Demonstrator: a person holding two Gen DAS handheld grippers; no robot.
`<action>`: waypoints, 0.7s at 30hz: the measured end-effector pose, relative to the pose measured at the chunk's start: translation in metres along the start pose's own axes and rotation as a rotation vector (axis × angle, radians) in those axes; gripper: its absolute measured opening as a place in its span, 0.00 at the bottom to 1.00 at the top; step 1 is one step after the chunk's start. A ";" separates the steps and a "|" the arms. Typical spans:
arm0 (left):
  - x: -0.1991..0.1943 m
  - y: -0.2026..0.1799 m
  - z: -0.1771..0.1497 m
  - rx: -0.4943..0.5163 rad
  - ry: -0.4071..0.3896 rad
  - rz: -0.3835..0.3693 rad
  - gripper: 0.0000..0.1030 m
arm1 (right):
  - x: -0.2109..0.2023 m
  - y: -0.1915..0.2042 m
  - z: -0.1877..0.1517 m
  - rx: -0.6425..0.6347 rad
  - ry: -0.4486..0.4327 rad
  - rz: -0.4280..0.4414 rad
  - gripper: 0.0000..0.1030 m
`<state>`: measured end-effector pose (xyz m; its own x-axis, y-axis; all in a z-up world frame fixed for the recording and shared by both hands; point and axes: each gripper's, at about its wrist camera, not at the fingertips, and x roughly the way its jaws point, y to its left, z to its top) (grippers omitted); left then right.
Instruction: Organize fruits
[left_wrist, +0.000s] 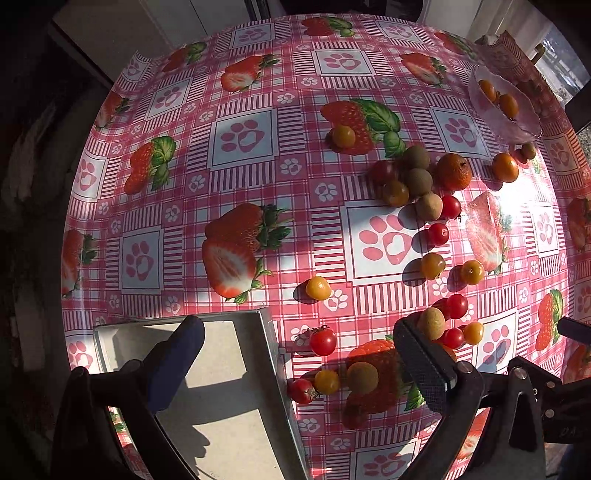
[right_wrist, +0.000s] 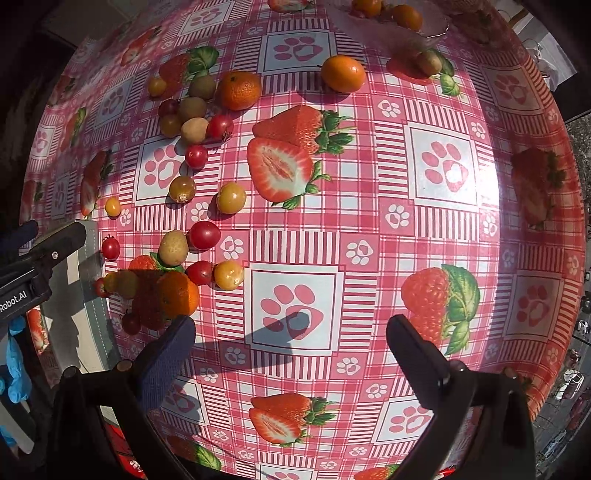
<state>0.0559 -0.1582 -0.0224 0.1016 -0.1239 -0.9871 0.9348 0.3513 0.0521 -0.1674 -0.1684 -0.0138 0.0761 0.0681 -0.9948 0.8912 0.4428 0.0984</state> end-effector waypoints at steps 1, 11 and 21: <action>0.001 -0.001 0.002 0.004 -0.007 -0.005 1.00 | 0.001 -0.001 0.003 0.004 -0.002 0.003 1.00; 0.020 -0.012 0.018 0.024 -0.008 -0.015 1.00 | 0.011 -0.007 0.023 0.023 -0.005 0.016 1.00; 0.055 -0.015 0.030 0.072 0.044 0.007 0.74 | 0.027 0.017 0.059 -0.017 -0.065 0.029 0.99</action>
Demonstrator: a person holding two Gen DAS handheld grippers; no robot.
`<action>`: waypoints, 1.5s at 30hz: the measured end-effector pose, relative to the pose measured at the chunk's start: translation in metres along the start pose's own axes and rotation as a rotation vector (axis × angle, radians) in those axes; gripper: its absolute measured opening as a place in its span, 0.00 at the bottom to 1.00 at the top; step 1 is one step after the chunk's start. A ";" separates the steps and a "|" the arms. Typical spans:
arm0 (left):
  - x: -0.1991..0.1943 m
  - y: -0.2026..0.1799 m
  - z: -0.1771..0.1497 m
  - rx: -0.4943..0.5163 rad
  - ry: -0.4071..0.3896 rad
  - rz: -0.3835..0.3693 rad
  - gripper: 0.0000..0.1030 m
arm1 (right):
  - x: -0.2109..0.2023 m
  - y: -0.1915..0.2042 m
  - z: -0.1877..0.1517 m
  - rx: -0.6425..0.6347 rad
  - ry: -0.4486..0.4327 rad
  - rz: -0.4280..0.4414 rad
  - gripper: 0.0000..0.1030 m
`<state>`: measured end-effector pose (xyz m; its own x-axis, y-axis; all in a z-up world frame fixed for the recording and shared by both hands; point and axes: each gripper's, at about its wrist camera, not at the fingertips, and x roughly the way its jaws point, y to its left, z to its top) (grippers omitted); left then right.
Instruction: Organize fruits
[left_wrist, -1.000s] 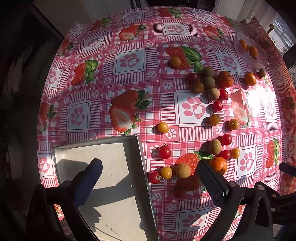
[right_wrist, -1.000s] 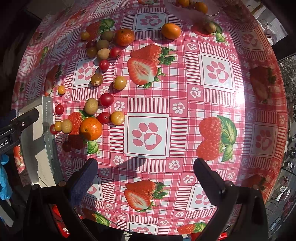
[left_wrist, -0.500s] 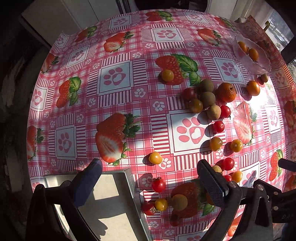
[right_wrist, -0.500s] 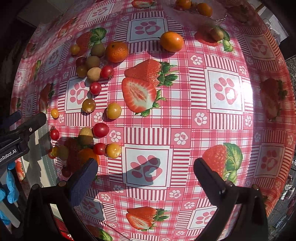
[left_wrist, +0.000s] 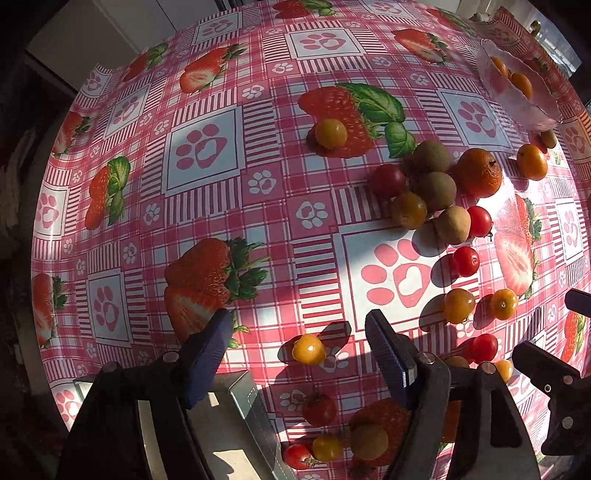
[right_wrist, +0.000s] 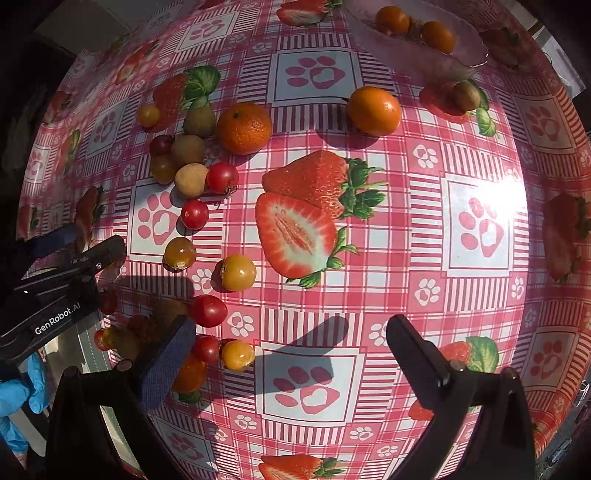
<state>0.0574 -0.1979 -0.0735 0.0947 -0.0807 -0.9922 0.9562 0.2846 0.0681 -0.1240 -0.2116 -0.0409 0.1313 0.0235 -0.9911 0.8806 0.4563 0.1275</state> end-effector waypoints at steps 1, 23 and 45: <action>0.002 0.001 0.001 -0.003 0.000 -0.003 0.74 | 0.002 0.002 0.004 -0.001 -0.008 0.010 0.98; -0.020 -0.015 -0.063 -0.009 -0.038 -0.230 0.18 | 0.006 0.015 -0.013 0.008 -0.080 0.138 0.25; -0.119 0.042 -0.149 -0.203 -0.166 -0.219 0.18 | -0.057 0.055 -0.060 -0.092 -0.125 0.216 0.25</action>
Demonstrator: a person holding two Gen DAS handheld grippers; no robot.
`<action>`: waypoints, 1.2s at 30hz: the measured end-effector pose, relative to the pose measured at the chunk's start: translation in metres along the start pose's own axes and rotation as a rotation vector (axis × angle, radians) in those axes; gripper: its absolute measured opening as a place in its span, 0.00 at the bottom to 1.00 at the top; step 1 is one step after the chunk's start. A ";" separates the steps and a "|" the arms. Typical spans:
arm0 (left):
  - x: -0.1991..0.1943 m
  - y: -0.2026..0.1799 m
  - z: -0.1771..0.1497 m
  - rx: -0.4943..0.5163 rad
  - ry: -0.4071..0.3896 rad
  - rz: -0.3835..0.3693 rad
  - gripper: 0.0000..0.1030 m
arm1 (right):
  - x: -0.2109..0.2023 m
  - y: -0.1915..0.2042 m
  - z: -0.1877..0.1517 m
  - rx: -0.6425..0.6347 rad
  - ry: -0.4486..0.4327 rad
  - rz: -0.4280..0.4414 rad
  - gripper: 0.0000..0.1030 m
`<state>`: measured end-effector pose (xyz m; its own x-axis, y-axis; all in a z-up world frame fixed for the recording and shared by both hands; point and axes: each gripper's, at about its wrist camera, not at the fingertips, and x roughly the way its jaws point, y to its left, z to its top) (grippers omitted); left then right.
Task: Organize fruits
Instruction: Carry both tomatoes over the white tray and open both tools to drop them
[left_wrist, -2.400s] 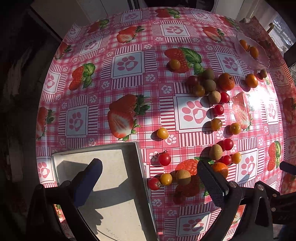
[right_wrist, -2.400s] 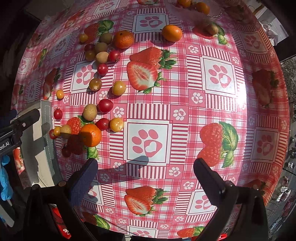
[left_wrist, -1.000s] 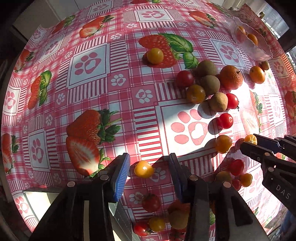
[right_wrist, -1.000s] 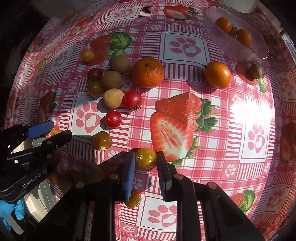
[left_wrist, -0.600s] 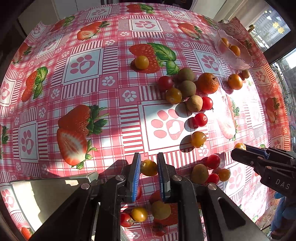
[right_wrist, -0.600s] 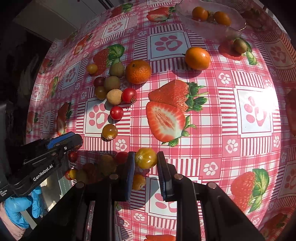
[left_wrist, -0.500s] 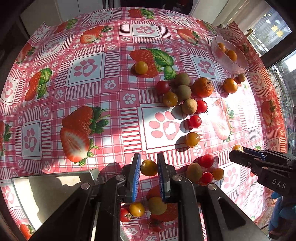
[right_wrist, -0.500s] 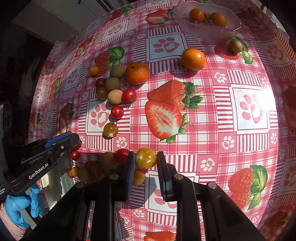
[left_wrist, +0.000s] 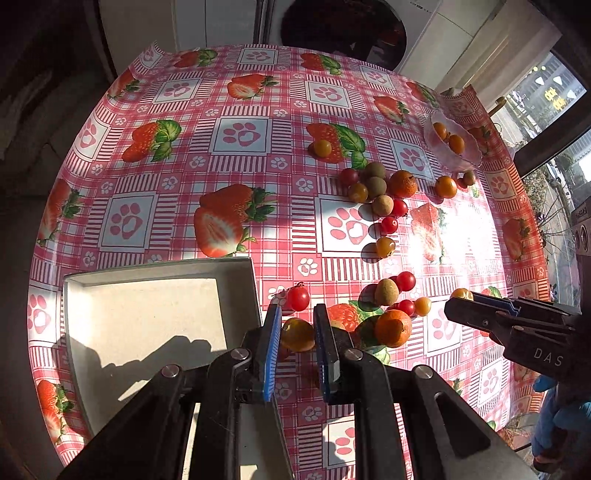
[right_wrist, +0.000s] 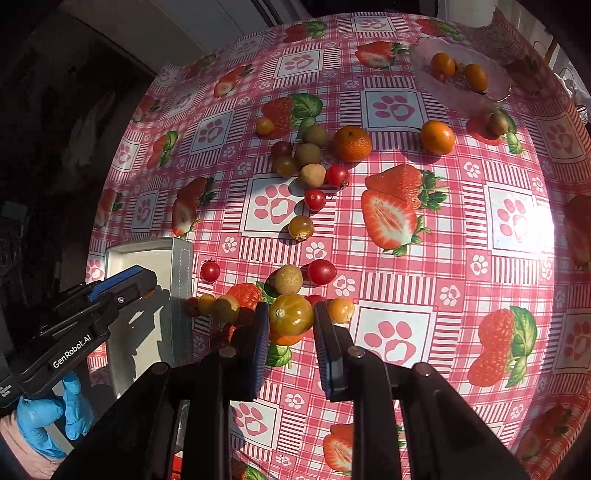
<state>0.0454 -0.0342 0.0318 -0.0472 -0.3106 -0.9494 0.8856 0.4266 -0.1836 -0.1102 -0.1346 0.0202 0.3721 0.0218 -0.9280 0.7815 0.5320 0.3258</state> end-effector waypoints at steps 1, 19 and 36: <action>-0.001 0.007 -0.004 -0.016 -0.001 0.008 0.18 | 0.000 0.010 -0.002 -0.017 0.004 0.003 0.25; 0.012 0.141 -0.080 -0.166 0.052 0.182 0.18 | 0.093 0.189 -0.019 -0.292 0.157 0.043 0.25; 0.035 0.147 -0.074 -0.125 0.035 0.257 0.85 | 0.144 0.190 -0.009 -0.288 0.199 -0.072 0.29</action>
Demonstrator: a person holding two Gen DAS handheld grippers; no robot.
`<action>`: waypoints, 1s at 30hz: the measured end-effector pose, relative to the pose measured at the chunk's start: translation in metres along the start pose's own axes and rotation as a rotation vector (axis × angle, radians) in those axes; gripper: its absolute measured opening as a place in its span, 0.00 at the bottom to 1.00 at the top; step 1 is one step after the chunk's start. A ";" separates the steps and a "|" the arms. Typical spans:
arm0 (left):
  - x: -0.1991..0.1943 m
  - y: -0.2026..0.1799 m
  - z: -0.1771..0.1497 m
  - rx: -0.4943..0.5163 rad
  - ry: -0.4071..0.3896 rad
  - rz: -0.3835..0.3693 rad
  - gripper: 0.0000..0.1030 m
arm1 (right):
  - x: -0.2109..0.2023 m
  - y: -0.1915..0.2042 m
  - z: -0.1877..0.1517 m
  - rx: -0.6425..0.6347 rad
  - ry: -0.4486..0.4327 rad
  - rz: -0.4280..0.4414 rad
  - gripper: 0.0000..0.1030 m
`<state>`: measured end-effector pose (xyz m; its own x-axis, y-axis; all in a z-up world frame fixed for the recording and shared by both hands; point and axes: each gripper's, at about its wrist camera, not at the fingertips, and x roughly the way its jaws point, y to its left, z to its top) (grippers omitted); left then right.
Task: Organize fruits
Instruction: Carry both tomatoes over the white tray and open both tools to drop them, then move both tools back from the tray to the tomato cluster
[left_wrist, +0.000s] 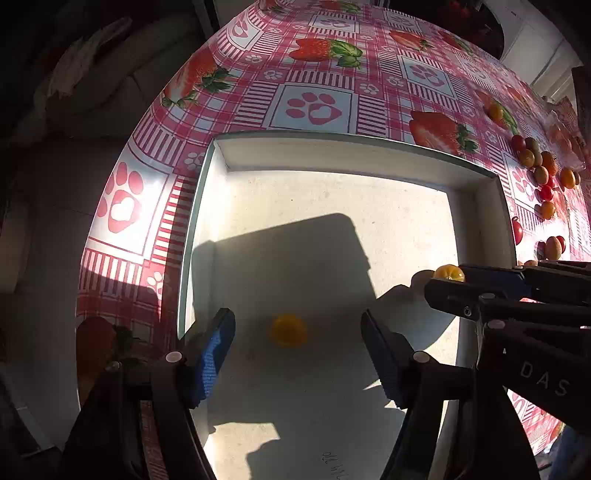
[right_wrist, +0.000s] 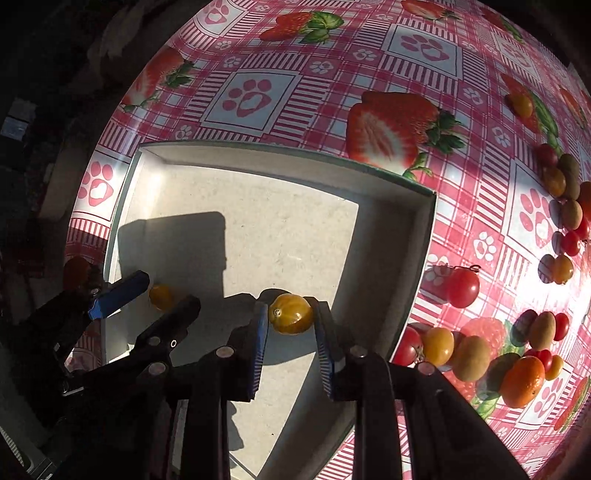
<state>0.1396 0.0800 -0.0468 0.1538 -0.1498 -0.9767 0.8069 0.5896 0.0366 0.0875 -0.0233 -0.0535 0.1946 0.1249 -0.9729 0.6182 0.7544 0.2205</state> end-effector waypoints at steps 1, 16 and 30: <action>-0.003 -0.001 -0.001 0.005 -0.021 0.018 0.85 | 0.001 0.001 0.001 -0.004 0.003 -0.001 0.35; -0.018 -0.011 0.000 0.038 0.048 0.023 0.85 | -0.042 0.003 -0.005 0.007 -0.100 -0.016 1.00; -0.054 -0.090 -0.074 0.168 0.120 -0.053 0.85 | -0.068 -0.112 -0.128 0.258 0.016 -0.052 1.00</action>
<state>0.0163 0.0938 -0.0128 0.0474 -0.0752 -0.9960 0.8974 0.4411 0.0094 -0.0928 -0.0336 -0.0209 0.1467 0.1026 -0.9839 0.8012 0.5709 0.1790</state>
